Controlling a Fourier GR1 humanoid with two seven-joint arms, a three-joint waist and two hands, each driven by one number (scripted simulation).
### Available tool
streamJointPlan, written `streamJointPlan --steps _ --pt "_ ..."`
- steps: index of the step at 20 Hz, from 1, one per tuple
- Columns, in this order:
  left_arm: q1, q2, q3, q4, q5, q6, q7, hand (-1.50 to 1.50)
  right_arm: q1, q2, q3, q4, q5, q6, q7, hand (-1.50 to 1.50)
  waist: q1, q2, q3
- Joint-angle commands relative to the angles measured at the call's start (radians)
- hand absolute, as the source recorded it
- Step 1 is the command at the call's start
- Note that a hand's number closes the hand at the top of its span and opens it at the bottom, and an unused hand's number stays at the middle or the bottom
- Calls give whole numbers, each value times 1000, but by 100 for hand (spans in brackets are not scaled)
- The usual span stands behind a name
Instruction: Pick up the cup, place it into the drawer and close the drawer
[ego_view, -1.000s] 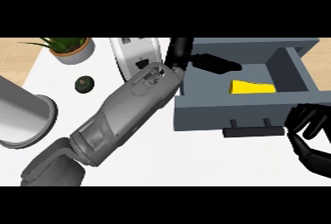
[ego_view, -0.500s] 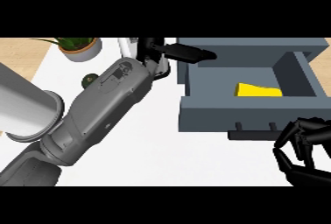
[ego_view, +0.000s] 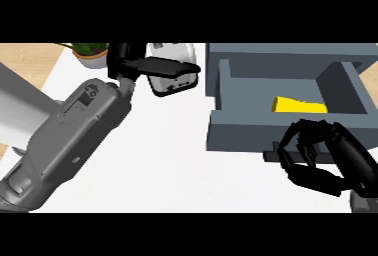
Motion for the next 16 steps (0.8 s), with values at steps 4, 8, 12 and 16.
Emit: streamJointPlan --steps 4,8,12,16 --pt "165 91 32 -149 9 -49 -1 -150 -54 -26 171 175 330 -97 -48 150 8 1 0" --pt "278 155 46 -256 9 -70 -3 -150 -170 -14 201 383 457 -173 -69 150 25 4 0" --pt "361 223 112 -280 18 -131 -9 -150 -193 27 257 528 560 -291 -146 150 -2 6 0" --pt "389 223 145 -304 25 -169 -10 -150 -462 90 161 841 544 -308 -153 150 6 11 1"
